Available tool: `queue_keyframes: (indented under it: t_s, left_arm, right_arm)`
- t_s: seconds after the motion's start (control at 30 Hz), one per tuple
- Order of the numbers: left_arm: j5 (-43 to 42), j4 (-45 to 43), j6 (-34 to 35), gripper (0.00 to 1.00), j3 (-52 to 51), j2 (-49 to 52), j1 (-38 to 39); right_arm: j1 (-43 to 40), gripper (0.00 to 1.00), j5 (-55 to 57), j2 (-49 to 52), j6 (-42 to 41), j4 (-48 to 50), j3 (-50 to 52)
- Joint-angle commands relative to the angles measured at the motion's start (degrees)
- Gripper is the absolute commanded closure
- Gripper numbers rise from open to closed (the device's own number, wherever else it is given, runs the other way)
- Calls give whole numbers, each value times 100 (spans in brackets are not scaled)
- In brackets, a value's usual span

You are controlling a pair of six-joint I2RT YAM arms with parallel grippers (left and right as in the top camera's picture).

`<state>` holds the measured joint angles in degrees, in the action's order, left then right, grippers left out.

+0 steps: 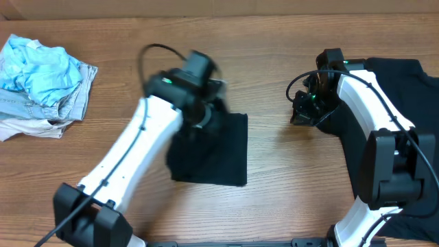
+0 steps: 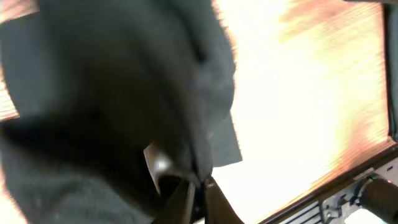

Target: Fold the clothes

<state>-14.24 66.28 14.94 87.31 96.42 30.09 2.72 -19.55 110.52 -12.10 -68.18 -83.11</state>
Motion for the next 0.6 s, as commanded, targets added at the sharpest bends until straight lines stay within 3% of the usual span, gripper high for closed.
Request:
queue_keyframes:
  t_s: [0.0, 0.07, 0.13, 0.3, 0.4, 0.43, 0.53, 0.57]
  left_arm:
    - [732, -85, 713, 82, 92, 55, 376]
    - [962, -76, 782, 55, 92, 153, 485]
    - [964, -17, 782, 39, 92, 289, 498]
    - [1047, 262, 660, 38, 98, 341, 323]
    - [1178, 343, 485, 36, 98, 343, 85]
    - [1292, 380, 455, 37, 98, 343, -22]
    - [1692, 328, 299, 84, 35, 350, -308]
    - [1781, 225, 282, 96, -33, 350, -378]
  right_arm:
    - [-13, 89, -70, -48, 33, 17, 22]
    - [-13, 89, -70, -48, 35, 15, 22]
    - [-13, 89, -70, -48, 35, 9, 22]
    - [72, 87, -426, -48, 713, -269, 24]
    - [284, 79, -511, -48, 970, -455, 26]
    - [378, 77, -494, -48, 981, -483, 26]
    - [546, 77, -494, -48, 951, -422, 26]
    - [560, 76, -494, -48, 892, -358, 26]
